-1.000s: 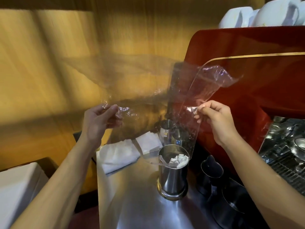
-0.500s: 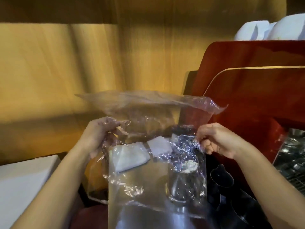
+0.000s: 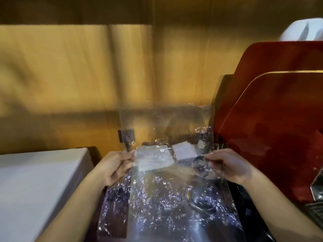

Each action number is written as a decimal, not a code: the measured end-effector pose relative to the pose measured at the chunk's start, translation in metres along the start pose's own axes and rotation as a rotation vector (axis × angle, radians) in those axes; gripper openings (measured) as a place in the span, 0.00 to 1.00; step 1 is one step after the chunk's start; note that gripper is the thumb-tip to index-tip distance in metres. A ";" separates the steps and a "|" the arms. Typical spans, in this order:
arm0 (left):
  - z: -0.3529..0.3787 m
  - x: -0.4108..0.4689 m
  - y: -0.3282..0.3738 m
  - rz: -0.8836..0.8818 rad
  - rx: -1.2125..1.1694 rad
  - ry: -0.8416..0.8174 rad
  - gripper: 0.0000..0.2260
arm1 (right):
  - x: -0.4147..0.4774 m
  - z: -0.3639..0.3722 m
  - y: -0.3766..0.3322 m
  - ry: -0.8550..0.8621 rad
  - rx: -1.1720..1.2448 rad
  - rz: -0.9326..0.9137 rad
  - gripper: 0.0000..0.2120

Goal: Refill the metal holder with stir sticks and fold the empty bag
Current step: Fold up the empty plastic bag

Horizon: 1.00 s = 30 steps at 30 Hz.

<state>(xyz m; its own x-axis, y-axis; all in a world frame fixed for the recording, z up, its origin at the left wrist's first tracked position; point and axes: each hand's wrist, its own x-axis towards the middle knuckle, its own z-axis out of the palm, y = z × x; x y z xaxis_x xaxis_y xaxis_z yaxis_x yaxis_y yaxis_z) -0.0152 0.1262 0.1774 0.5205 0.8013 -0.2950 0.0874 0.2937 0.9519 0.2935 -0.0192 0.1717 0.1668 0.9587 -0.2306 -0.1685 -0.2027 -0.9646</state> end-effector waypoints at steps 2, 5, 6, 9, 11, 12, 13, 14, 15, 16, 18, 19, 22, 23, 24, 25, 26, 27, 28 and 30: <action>-0.004 -0.003 -0.005 0.037 0.086 0.035 0.18 | 0.000 0.002 0.002 -0.015 0.018 0.048 0.05; -0.006 -0.008 -0.012 0.072 0.091 0.078 0.15 | 0.003 0.005 0.010 -0.031 0.080 0.060 0.07; -0.007 -0.009 -0.014 0.073 0.045 0.063 0.12 | 0.004 0.006 0.012 -0.040 0.119 0.040 0.06; -0.009 -0.016 -0.017 0.069 -0.076 -0.018 0.06 | 0.008 0.002 0.014 -0.072 0.193 -0.021 0.03; -0.012 -0.018 -0.019 0.088 -0.059 -0.032 0.08 | 0.010 -0.005 0.014 -0.122 0.194 -0.049 0.04; -0.013 -0.019 -0.020 0.104 -0.048 -0.026 0.07 | 0.010 -0.008 0.013 -0.131 0.184 -0.065 0.05; -0.012 -0.020 -0.020 0.128 -0.038 -0.010 0.05 | 0.011 -0.011 0.012 -0.124 0.176 -0.084 0.07; -0.012 -0.019 -0.020 0.150 -0.032 0.014 0.05 | 0.012 -0.014 0.012 -0.112 0.172 -0.104 0.10; -0.012 -0.019 -0.021 0.168 -0.035 0.040 0.08 | 0.012 -0.016 0.012 -0.107 0.165 -0.126 0.11; -0.012 -0.019 -0.021 0.184 -0.044 0.057 0.11 | 0.012 -0.016 0.012 -0.103 0.155 -0.144 0.11; -0.011 -0.019 -0.022 0.219 -0.052 0.066 0.17 | 0.011 -0.014 0.012 -0.097 0.126 -0.174 0.09; -0.009 -0.020 -0.022 0.243 -0.047 0.068 0.19 | 0.011 -0.013 0.013 -0.087 0.108 -0.183 0.08; -0.002 -0.022 -0.023 0.320 0.002 0.118 0.26 | 0.009 -0.011 0.017 -0.065 0.065 -0.173 0.06; 0.001 -0.023 -0.023 0.349 0.037 0.146 0.29 | 0.010 -0.011 0.019 -0.066 0.040 -0.176 0.06; 0.002 -0.023 -0.023 0.383 0.071 0.166 0.29 | 0.010 -0.010 0.020 -0.061 0.016 -0.183 0.06; 0.003 -0.023 -0.024 0.414 0.086 0.178 0.29 | 0.011 -0.010 0.021 -0.051 0.007 -0.198 0.05; 0.005 -0.023 -0.024 0.433 0.093 0.182 0.29 | 0.011 -0.010 0.021 -0.041 0.012 -0.217 0.05; 0.006 -0.024 -0.024 0.446 0.112 0.183 0.30 | 0.011 -0.010 0.022 -0.036 0.008 -0.236 0.05; 0.006 -0.025 -0.024 0.462 0.135 0.176 0.29 | 0.010 -0.010 0.021 -0.029 -0.006 -0.247 0.08; 0.010 -0.028 -0.022 0.478 0.193 0.160 0.21 | 0.011 -0.015 0.023 0.007 -0.051 -0.250 0.18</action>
<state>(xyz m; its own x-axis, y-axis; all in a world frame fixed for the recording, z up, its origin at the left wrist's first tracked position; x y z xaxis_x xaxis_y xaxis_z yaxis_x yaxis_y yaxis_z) -0.0234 0.0920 0.1653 0.4059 0.8961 0.1798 0.0347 -0.2116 0.9767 0.3056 -0.0166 0.1454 0.2042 0.9788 0.0149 -0.0718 0.0302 -0.9970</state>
